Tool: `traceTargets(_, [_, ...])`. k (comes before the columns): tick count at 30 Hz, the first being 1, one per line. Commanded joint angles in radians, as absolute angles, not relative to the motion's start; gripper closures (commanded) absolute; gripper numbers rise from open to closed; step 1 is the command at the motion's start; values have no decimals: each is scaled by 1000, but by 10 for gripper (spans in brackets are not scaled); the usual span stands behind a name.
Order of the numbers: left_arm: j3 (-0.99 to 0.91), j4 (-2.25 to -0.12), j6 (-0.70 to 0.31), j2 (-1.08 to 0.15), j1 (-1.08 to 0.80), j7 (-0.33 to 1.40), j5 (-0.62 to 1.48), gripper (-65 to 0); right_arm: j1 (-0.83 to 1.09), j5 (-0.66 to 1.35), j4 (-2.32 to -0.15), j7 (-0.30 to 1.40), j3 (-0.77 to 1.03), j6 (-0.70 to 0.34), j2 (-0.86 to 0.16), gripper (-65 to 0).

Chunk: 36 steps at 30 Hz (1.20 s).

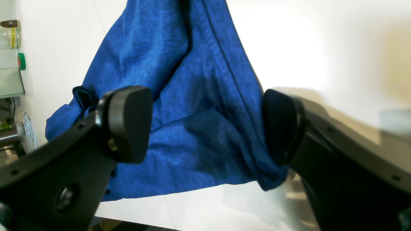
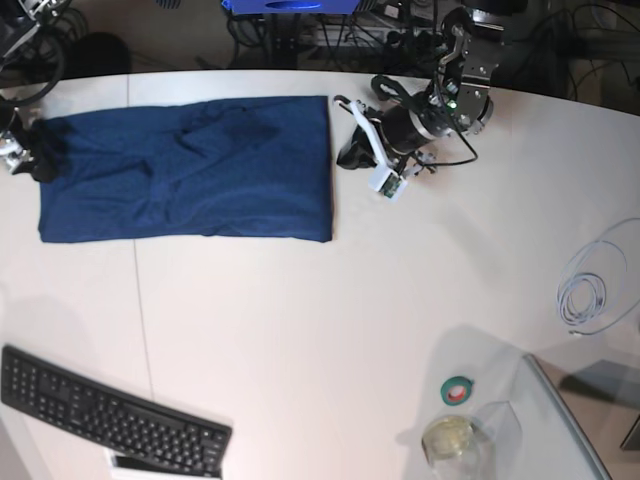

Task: Layout the t-shirt on the table in an organized manner, then fold the t-shirt properly
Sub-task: 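Grasp opposite ends of the shirt rectangle with both grippers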

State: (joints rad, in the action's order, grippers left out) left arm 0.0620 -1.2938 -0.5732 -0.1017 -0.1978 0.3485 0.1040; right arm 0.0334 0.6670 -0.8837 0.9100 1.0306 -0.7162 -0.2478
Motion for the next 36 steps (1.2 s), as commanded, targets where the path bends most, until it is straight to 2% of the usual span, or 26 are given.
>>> traceTargets(1, [68, -1302, -578, -102, -182, 341, 107, 0, 31, 596, -875, 997, 1024, -698, -226, -503])
traceTargets(10, [116, -1190, -576, -62, -67, 341, 107, 0, 13, 598, -874, 958, 914, -698, -209, -503])
traceTargets(20, [114, -1115, -576, 10, 45, 341, 107, 0, 36, 590, -872, 935, 909, -698, -216, -497])
traceTargets(23, [116, -1113, -576, 10, 61, 341, 107, 0, 45, 587, -875, 932, 903, -698, -237, -413])
traceTargets(26, [116, -1124, -576, 10, 59, 341, 107, 0, 45, 588, -875, 931, 822, -698, -257, -335])
traceTargets(36, [105, -1125, -576, 5, 28, 343, 107, 0, 44, 588, -877, 931, 737, -698, -274, -317])
